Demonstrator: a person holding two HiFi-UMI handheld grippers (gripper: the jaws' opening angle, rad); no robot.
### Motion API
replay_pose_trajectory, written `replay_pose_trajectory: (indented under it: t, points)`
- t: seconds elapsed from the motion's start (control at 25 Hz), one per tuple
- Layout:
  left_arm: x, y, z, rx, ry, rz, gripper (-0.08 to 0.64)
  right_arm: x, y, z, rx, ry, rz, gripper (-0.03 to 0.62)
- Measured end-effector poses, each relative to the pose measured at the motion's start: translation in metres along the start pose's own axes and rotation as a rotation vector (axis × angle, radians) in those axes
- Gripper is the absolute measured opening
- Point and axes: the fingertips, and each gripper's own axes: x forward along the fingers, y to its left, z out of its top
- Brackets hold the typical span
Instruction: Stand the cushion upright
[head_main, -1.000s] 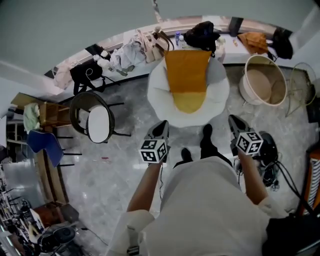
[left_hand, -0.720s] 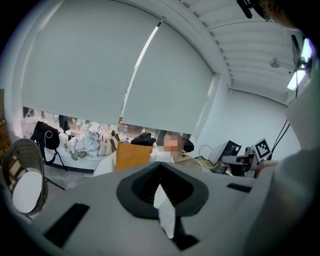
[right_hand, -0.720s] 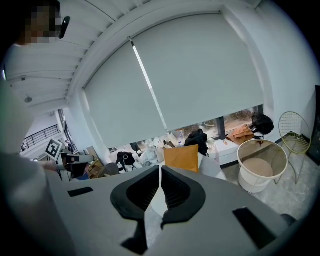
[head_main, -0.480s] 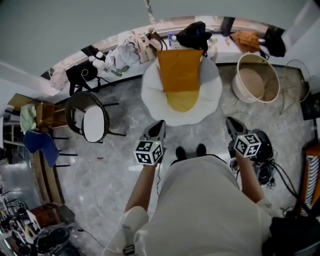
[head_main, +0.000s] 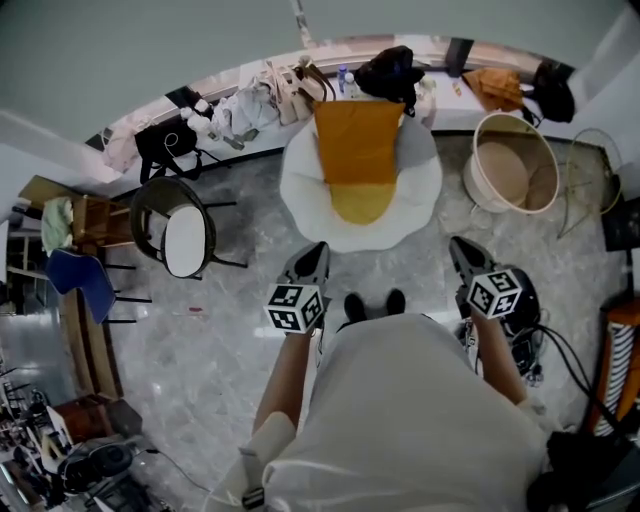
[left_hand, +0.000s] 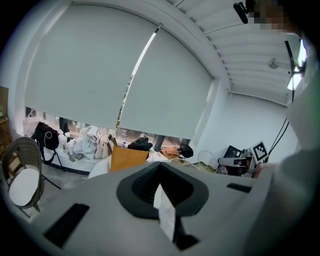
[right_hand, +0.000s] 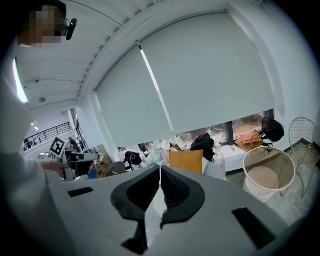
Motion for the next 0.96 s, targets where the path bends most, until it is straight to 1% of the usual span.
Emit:
replay_pose_trajectory:
  t: [0.4, 0.96]
  points:
    - [0.009, -0.009, 0.000, -0.010, -0.008, 0.000, 0.002, 0.002, -0.001, 0.007, -0.005, -0.006, 0.032, 0.037]
    - [0.015, -0.008, -0.003, -0.031, -0.010, 0.019, 0.002, 0.007, -0.008, 0.008, 0.015, -0.006, 0.038, 0.037]
